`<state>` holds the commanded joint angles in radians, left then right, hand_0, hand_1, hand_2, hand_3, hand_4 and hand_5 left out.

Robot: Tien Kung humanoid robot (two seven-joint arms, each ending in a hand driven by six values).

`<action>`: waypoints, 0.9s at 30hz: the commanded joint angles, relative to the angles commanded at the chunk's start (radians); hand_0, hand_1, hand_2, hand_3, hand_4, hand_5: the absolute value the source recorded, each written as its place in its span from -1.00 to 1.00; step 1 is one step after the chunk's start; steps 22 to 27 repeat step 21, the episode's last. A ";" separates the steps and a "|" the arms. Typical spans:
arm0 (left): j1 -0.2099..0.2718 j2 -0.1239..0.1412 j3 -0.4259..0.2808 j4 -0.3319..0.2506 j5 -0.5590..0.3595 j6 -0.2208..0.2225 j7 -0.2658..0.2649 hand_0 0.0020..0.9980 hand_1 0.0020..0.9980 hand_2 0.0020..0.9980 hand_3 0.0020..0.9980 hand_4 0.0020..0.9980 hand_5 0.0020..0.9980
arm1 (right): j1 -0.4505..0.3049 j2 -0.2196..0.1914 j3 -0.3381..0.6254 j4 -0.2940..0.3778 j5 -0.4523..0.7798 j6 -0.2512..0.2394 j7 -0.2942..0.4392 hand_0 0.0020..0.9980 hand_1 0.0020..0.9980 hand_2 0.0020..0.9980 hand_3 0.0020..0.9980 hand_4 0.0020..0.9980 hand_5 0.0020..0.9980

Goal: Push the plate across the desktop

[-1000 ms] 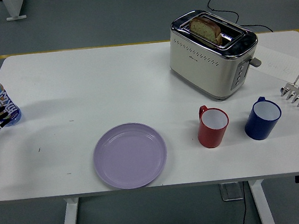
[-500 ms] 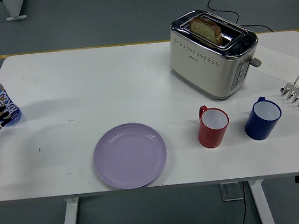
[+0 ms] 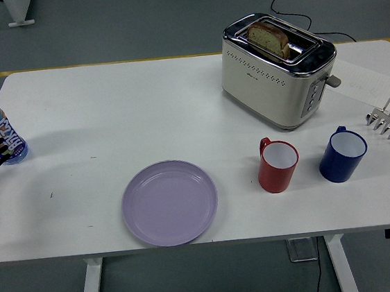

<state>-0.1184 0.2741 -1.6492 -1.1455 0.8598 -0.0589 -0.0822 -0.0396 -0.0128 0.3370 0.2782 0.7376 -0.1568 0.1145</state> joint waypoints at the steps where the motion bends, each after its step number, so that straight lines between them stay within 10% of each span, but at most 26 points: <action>1: 0.000 0.000 0.000 0.000 0.000 0.001 0.000 0.50 0.49 0.43 0.36 0.06 1.00 | 0.000 0.000 0.000 0.000 0.000 0.000 0.000 0.20 0.11 0.34 0.31 -0.19 0.21; 27: -0.006 0.001 -0.003 0.005 -0.001 0.009 0.000 0.50 0.48 0.42 0.34 0.06 1.00 | -0.001 -0.002 -0.004 0.001 0.003 0.003 0.000 0.20 0.11 0.34 0.31 -0.19 0.21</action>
